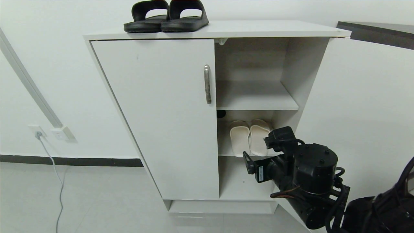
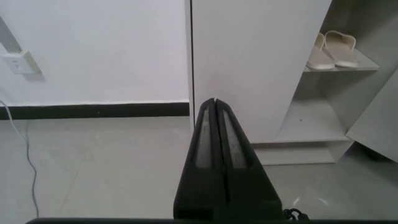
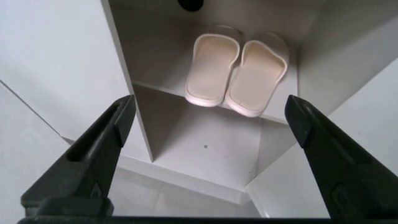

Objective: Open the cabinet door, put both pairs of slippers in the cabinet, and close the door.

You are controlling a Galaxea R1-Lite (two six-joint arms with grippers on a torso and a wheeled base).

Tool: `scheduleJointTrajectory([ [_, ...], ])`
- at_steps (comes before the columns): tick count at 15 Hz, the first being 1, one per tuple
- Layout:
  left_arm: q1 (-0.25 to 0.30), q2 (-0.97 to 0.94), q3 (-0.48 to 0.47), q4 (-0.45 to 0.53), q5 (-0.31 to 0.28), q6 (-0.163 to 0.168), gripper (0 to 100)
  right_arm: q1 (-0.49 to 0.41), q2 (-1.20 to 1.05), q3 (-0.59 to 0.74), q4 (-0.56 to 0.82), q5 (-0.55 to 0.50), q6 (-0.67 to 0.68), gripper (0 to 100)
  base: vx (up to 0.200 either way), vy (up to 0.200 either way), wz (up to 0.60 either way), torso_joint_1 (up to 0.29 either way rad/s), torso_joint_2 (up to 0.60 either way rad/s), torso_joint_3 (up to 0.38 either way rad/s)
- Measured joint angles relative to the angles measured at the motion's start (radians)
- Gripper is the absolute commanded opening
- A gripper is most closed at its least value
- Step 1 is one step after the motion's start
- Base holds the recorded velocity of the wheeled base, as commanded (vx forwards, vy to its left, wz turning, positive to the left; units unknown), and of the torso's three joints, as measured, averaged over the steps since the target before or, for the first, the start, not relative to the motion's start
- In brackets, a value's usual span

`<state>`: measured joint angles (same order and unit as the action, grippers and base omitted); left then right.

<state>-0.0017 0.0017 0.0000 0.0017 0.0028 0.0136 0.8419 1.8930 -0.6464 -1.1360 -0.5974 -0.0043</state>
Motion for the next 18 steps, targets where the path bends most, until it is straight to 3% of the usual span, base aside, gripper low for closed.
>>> scheduleJointTrajectory([
  [6, 0.000, 0.000, 0.000, 0.000, 0.000, -0.001, 0, 0.013, 0.000, 0.009, -0.001, -0.001, 0.000, 100, 0.000, 0.000, 0.00, 0.000, 0.00, 0.000],
  [18, 0.000, 0.000, 0.000, 0.000, -0.003, -0.002, 0, 0.051, -0.006, 0.021, -0.002, -0.001, -0.001, 100, 0.000, 0.200, 0.00, 0.002, 0.00, 0.002],
])
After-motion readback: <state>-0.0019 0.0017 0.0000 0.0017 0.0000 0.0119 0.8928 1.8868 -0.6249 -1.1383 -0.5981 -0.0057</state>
